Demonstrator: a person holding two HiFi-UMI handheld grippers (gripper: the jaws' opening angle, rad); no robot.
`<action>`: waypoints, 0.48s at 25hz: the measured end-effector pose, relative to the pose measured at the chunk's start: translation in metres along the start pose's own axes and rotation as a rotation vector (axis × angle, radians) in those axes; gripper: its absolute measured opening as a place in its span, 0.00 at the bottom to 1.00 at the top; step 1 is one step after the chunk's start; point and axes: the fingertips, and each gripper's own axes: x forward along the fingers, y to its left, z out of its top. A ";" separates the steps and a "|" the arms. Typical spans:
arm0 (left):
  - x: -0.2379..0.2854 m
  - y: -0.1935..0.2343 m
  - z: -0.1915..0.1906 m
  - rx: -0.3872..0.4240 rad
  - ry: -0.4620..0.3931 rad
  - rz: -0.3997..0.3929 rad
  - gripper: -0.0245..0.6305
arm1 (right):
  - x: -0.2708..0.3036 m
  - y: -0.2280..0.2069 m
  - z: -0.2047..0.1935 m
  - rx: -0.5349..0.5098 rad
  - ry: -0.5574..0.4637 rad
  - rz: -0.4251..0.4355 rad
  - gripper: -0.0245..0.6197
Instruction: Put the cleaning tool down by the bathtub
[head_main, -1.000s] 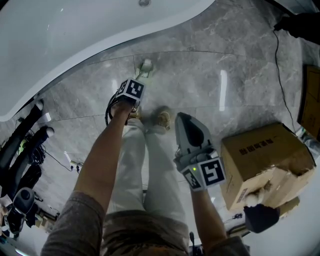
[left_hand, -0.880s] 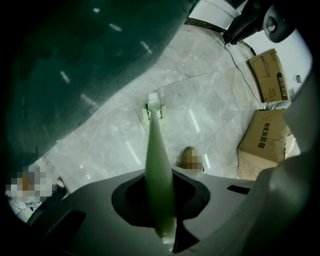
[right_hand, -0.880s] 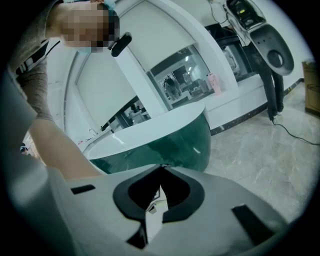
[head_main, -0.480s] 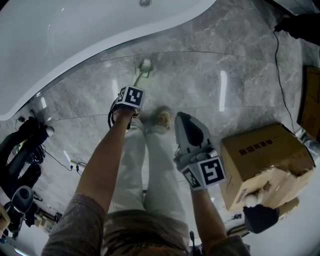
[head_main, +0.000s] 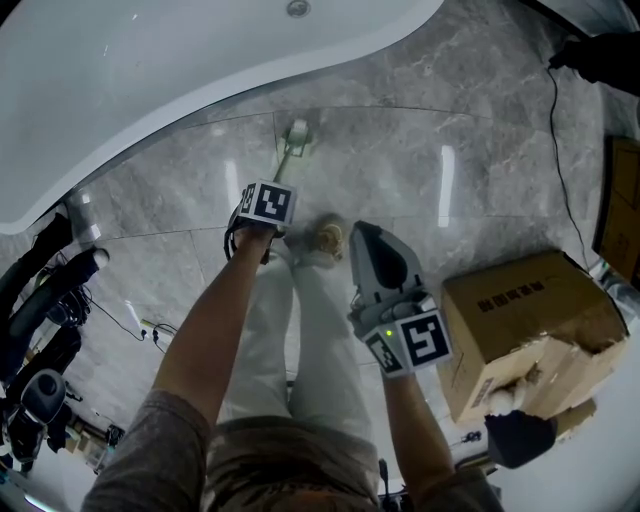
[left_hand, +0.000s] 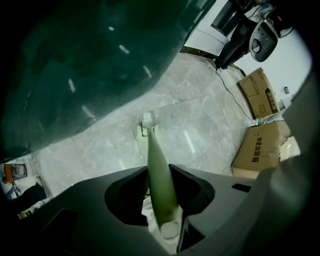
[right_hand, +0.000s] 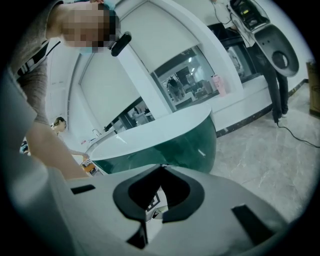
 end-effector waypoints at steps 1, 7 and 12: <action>-0.001 0.000 0.000 -0.003 -0.005 -0.003 0.23 | 0.001 0.001 0.001 0.000 -0.002 0.001 0.04; -0.008 0.004 0.001 -0.004 -0.022 -0.002 0.22 | 0.005 0.008 0.002 0.006 -0.007 0.003 0.04; -0.012 0.006 0.002 0.006 -0.037 0.004 0.22 | 0.003 0.015 -0.003 0.006 -0.004 0.004 0.04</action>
